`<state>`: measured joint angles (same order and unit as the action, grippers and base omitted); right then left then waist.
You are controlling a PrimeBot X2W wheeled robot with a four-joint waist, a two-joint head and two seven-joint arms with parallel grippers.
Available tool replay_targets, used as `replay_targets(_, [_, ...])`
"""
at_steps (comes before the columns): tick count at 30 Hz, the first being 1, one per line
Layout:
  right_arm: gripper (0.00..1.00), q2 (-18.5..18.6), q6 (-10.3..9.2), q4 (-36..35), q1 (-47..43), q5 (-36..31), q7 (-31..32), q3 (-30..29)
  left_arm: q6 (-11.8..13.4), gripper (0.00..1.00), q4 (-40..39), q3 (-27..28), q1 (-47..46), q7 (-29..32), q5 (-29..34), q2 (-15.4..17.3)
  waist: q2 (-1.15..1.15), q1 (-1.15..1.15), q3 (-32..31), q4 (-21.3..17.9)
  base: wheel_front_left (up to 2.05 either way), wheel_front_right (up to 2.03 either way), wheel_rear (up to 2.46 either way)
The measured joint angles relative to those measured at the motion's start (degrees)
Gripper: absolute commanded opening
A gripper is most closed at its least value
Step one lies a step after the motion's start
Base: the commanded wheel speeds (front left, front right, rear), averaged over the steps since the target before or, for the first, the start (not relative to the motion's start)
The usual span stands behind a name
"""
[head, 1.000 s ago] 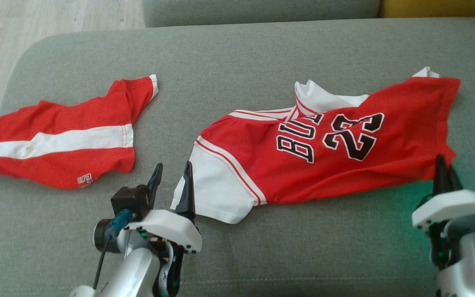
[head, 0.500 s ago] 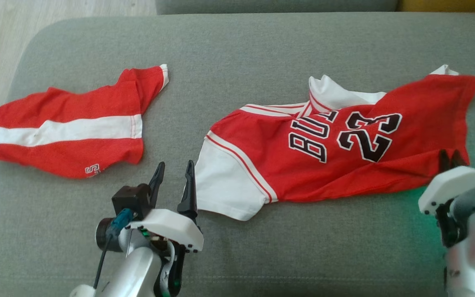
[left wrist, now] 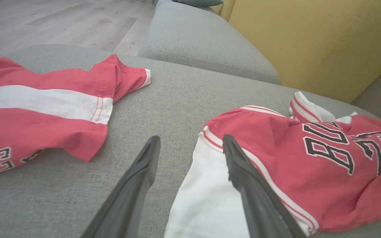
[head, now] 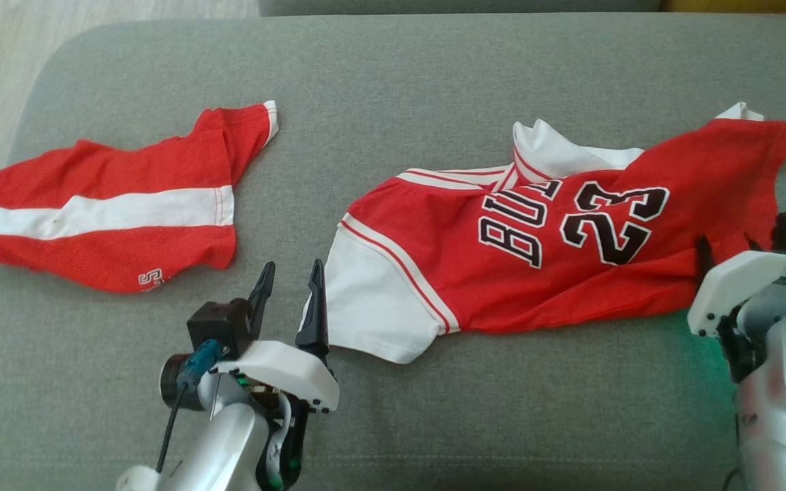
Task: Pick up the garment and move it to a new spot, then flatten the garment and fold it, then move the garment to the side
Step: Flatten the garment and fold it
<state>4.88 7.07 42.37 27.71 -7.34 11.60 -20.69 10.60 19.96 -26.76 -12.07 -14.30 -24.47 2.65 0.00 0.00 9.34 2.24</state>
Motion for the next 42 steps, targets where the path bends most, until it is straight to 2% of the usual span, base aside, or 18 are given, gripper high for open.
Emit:
replay_targets(6, [1.0, 1.54, 0.0, 1.97, 1.01, 0.13, -1.89, -0.08, 0.0, 1.0, -0.22, -0.04, 0.0, 0.0, -0.91, -0.01, 0.0, 0.0, -0.75, -0.93, 0.0, 0.0, 0.0])
replay_targets(11, [1.0, 1.55, 0.0, -0.15, 1.53, 3.22, -5.23, 1.15, 0.01, 1.0, -0.79, -0.01, 0.05, 0.0, -1.59, 0.0, 0.0, 0.0, -1.84, -1.79, 0.0, 0.0, 0.0])
replay_targets(17, [1.0, 1.37, 0.0, -9.06, -3.54, 8.58, -8.82, 3.03, 0.08, 1.0, -1.43, 0.02, 0.32, 0.0, -1.98, 0.0, 0.0, 0.0, -3.43, -2.99, 0.0, 0.0, 0.0])
replay_targets(25, [1.0, -1.05, 0.0, -25.13, -18.84, 13.84, -12.09, 5.23, 0.07, 1.0, -2.41, 0.38, 1.98, 0.0, -1.98, 0.0, 0.0, 0.0, -4.98, -4.78, 0.0, 0.0, 0.0])
replay_targets(30, [1.0, -2.33, 0.0, -31.78, -25.82, 16.07, -14.33, 7.68, -0.01, 1.0, -3.26, 0.44, 2.09, 0.0, -1.98, 0.0, 0.0, 0.0, -5.11, -5.4, 0.0, 0.0, 0.0])
replay_targets(36, [1.0, -2.49, 0.0, -33.07, -28.66, 16.3, -15.89, 9.31, -0.02, 1.0, -3.37, -0.03, 2.31, 0.0, -1.99, 0.01, 0.0, 0.0, -4.86, -5.61, 0.0, 0.0, 0.0])
replay_targets(42, [1.0, -2.5, 0.0, -32.42, -28.42, 16.35, -15.95, 8.44, -0.19, 1.0, -3.36, -0.23, 2.3, 0.0, -1.98, 0.01, 0.0, 0.0, -4.08, -4.96, 0.0, 0.0, 0.0])
